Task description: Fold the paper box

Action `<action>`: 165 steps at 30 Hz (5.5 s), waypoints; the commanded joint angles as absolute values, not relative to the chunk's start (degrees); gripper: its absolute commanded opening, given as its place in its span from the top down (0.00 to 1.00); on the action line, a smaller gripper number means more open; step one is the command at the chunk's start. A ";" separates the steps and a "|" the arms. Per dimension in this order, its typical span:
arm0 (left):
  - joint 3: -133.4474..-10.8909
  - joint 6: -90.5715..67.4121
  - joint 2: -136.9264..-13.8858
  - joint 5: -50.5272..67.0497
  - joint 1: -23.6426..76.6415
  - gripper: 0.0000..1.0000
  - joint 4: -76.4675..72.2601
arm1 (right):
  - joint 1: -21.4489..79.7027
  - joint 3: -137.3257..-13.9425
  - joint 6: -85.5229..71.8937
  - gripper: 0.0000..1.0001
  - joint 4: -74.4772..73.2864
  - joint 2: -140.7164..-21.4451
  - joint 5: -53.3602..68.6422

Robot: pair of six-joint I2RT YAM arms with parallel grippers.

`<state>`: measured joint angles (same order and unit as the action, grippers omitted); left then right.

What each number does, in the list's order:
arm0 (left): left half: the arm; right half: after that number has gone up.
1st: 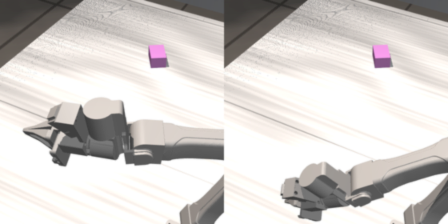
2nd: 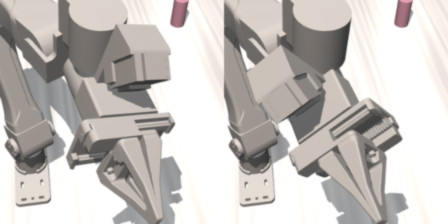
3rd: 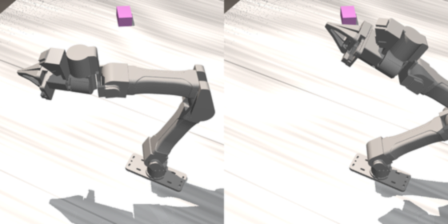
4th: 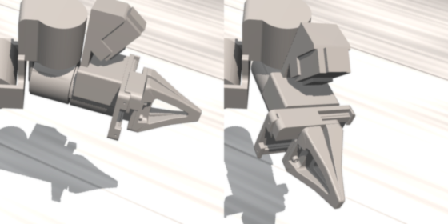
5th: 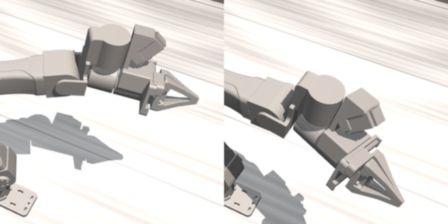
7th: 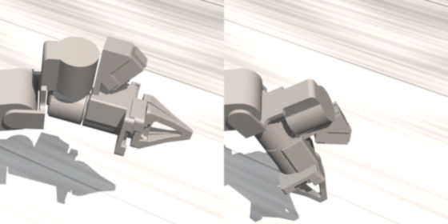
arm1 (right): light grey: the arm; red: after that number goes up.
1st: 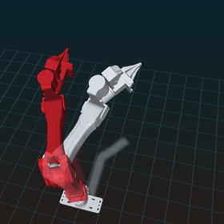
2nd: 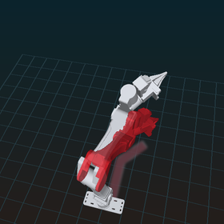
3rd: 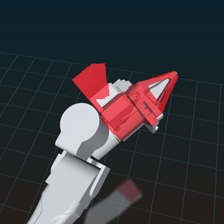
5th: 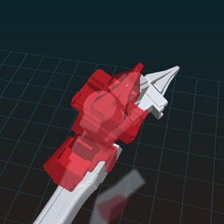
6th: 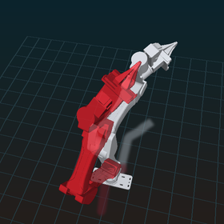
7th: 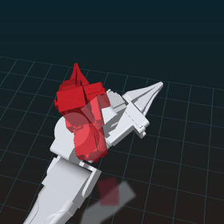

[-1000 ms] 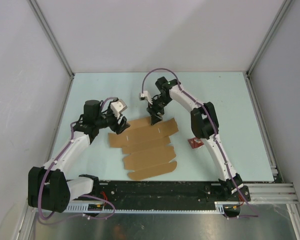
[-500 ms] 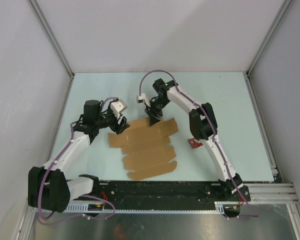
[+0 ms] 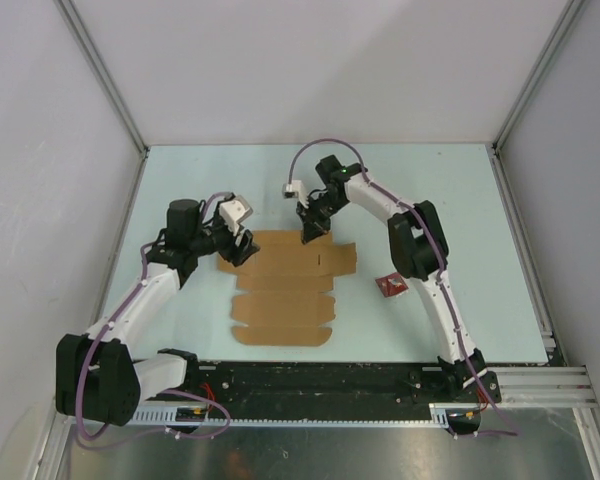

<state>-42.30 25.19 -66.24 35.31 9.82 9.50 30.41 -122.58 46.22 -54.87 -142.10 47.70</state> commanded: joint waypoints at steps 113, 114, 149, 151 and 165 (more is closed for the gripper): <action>-32.78 11.87 -66.28 14.23 20.75 0.57 -26.11 | 24.87 -82.36 27.33 1.00 -27.69 -106.96 45.09; -32.87 11.00 -66.01 15.11 18.39 0.56 -25.67 | 24.70 -82.27 27.51 1.00 -27.60 -106.96 45.09; -44.56 2.90 -82.27 51.59 -6.24 0.49 -14.94 | 22.06 -78.84 30.68 1.00 -26.90 -103.45 46.49; -43.95 2.81 -81.04 52.73 -6.24 0.49 -14.94 | 21.71 -78.84 28.57 1.00 -25.40 -103.62 46.76; -43.08 8.69 -74.98 43.62 3.41 0.50 -3.78 | 21.18 -78.84 20.92 1.00 -19.25 -103.62 45.26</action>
<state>-42.98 3.07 -79.13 49.91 -2.96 -8.51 21.45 -78.74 23.73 -23.18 -106.17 45.25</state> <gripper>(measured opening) 0.505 0.020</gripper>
